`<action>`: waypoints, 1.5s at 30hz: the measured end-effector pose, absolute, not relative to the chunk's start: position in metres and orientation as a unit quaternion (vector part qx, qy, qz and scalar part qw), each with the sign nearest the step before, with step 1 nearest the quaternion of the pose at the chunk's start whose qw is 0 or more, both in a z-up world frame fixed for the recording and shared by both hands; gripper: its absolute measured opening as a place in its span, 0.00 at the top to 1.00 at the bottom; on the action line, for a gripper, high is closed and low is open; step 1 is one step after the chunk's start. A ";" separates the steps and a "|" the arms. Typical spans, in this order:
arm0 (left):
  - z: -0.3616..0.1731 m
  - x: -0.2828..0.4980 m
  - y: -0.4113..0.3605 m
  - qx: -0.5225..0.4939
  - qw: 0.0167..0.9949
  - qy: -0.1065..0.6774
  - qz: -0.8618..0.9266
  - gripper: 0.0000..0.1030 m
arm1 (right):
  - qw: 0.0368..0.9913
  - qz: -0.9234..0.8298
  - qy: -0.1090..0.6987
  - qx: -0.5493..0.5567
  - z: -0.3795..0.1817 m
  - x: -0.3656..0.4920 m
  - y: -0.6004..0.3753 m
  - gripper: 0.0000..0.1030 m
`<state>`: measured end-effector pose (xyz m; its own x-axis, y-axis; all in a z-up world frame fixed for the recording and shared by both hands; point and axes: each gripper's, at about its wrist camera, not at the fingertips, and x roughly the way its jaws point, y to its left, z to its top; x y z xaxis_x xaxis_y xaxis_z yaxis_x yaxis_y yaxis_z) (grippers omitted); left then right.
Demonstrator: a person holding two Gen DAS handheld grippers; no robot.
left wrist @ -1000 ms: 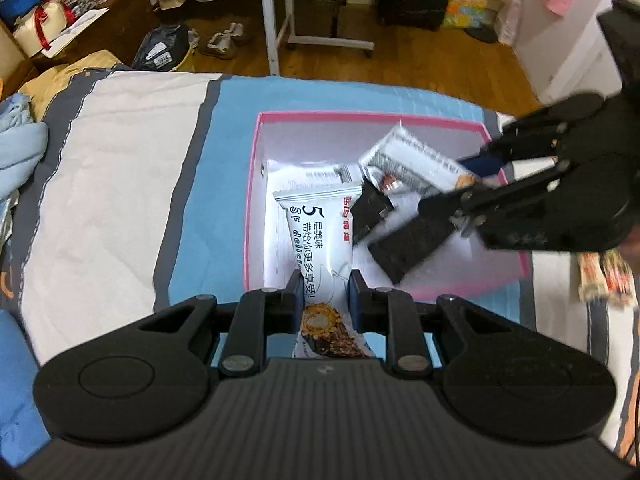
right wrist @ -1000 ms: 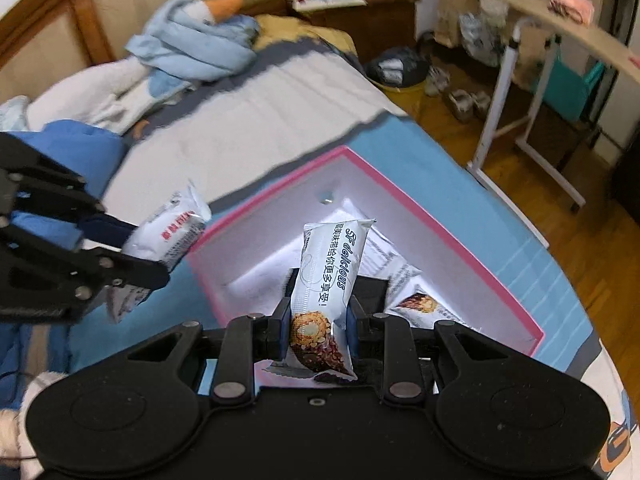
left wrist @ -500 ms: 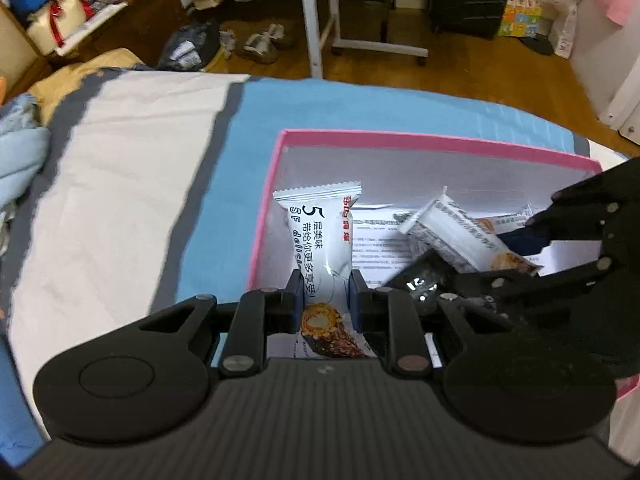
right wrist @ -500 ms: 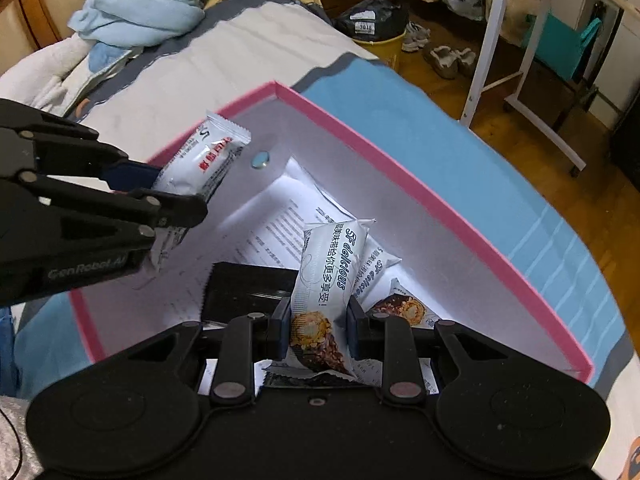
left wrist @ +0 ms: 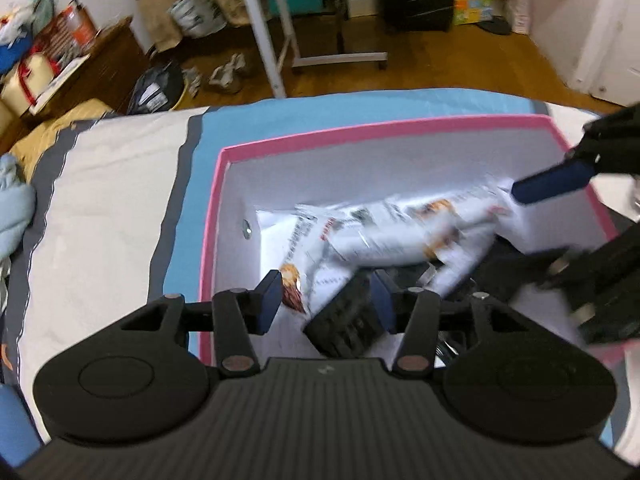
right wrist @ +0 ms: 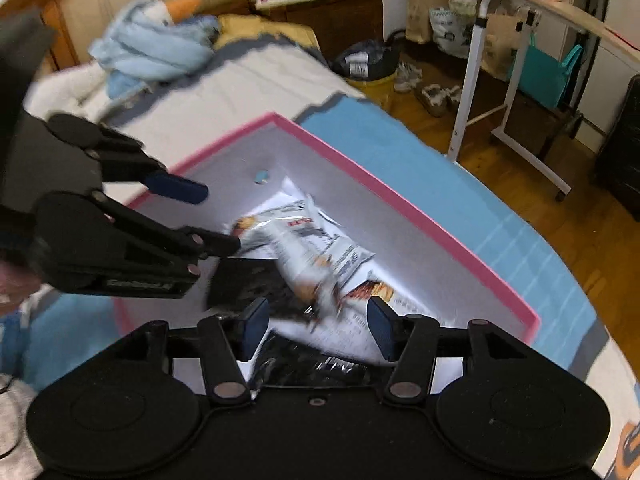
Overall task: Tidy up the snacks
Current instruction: 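Drop both white bars into the pink box by opening both tools, then grip the large noodle packet with the left tool and right tool together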
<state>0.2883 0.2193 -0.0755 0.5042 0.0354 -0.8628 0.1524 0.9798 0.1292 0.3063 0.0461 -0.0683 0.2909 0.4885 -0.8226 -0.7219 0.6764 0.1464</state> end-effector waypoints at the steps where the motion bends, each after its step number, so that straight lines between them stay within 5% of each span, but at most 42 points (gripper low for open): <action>1: -0.070 0.279 0.217 0.094 0.863 0.494 -0.043 0.53 | 0.796 0.386 0.452 -0.119 -0.061 0.298 0.037 0.42; 5: -0.045 0.250 0.211 0.078 0.867 0.486 -0.070 0.50 | 0.808 0.395 0.426 -0.099 -0.032 0.258 -0.004 0.41; 10: -0.010 0.213 0.187 0.082 0.870 0.475 -0.106 0.46 | 0.819 0.366 0.429 -0.110 -0.008 0.213 -0.055 0.24; 12: 0.008 0.199 0.169 0.096 0.870 0.466 -0.127 0.38 | 0.822 0.355 0.428 -0.125 0.001 0.198 -0.073 0.16; 20: 0.042 0.168 0.086 0.124 0.868 0.435 -0.204 0.22 | 0.848 0.316 0.414 -0.102 0.022 0.143 -0.169 0.09; 30: -0.001 0.175 -0.031 0.150 0.812 0.463 -0.324 0.10 | 0.873 0.238 0.425 -0.029 -0.024 0.104 -0.276 0.09; 45: -0.107 0.213 -0.118 0.078 0.789 0.503 -0.345 0.10 | 0.883 0.175 0.434 -0.017 -0.126 0.088 -0.336 0.09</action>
<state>0.2132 -0.1179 -0.1066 0.2570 -0.4655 -0.8469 0.6217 0.7506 -0.2239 0.0885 -0.3364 -0.1261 0.5615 0.2941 -0.7734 -0.3236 0.9383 0.1219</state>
